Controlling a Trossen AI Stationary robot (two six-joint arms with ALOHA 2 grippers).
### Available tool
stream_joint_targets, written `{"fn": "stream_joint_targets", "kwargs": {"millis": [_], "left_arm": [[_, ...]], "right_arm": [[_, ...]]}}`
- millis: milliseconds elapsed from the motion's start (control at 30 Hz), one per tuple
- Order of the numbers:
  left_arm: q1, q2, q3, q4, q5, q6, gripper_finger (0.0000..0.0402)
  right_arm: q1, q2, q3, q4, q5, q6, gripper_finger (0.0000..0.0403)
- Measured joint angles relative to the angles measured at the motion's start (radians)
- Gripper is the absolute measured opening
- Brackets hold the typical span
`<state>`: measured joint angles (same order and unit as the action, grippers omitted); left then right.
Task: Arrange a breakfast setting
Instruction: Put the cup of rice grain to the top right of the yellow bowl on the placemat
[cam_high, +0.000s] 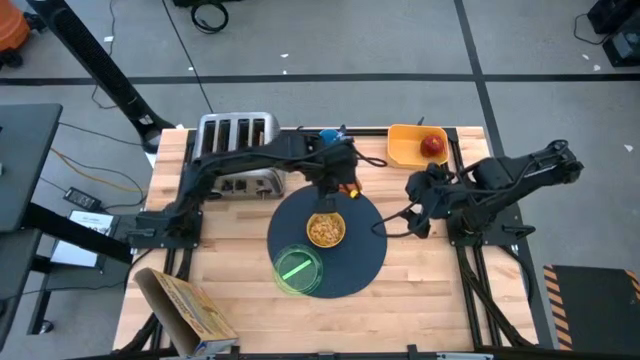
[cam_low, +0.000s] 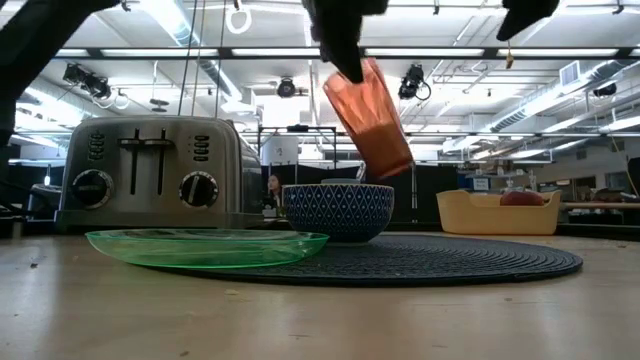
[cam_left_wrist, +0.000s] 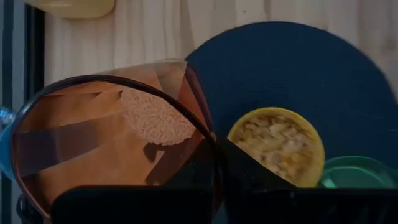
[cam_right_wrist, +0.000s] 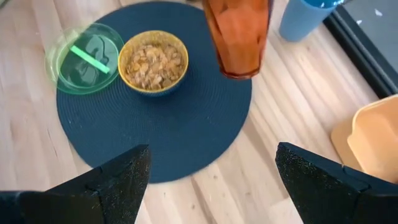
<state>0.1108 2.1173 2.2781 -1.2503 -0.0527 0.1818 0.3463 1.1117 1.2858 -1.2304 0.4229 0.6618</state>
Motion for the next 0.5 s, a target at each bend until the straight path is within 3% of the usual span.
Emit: {"fn": "stream_joint_targets", "kwargs": {"millis": [233,500], "left_arm": [[-0.001,0.06,0.001,0.003,-0.012,0.178,0.0012],[0.02,0.063,0.001,0.013,-0.018,0.566,0.0012]], "right_arm": [[0.032,0.002,0.0,-0.007,-0.003,0.056,0.0348],[0.051,0.003,0.0,0.002,-0.005,0.117,0.0348]]}}
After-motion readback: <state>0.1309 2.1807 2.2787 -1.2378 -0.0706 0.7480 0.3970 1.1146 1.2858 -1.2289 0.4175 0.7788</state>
